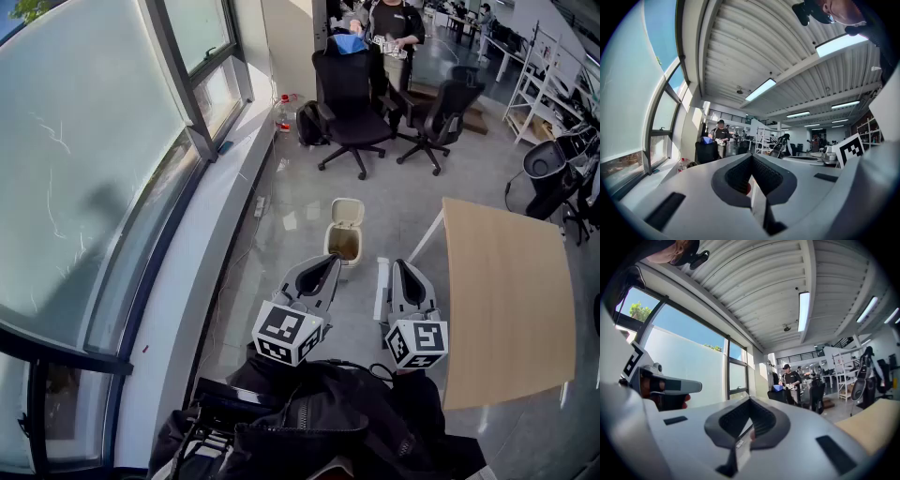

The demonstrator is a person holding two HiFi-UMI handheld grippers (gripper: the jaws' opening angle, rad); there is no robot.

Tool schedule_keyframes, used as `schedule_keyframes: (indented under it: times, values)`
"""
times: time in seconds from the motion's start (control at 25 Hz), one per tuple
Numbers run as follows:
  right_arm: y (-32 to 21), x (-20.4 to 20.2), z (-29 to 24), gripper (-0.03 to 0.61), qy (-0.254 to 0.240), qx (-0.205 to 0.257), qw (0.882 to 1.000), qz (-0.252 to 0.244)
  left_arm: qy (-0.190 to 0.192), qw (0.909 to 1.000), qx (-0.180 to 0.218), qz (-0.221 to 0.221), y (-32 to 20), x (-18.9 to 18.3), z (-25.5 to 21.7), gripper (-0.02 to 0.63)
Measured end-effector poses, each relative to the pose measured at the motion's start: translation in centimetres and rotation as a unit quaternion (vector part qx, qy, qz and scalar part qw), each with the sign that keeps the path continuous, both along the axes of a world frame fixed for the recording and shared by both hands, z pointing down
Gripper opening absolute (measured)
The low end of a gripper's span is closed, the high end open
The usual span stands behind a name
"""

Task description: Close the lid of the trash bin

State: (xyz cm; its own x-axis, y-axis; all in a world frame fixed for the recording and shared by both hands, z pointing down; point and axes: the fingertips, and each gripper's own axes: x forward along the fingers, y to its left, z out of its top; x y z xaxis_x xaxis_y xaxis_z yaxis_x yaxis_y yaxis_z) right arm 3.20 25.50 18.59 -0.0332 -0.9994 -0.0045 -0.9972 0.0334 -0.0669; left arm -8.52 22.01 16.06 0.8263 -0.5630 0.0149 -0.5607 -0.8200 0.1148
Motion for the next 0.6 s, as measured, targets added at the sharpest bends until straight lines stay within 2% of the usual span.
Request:
schedule_keyframes:
  times: [0.36,0.6]
  values:
    - [1.4,0.6,0.7,0.003,0.009,-0.006,1.0,-0.019,-0.005,0.9999,-0.012,0.002,1.3,1.8,0.7,0.0]
    - [2.4,1.4,2.2,0.005,0.008,-0.029,0.999,-0.023,-0.01,0.9995,-0.029,0.003,2.3,3.1,1.9,0.0]
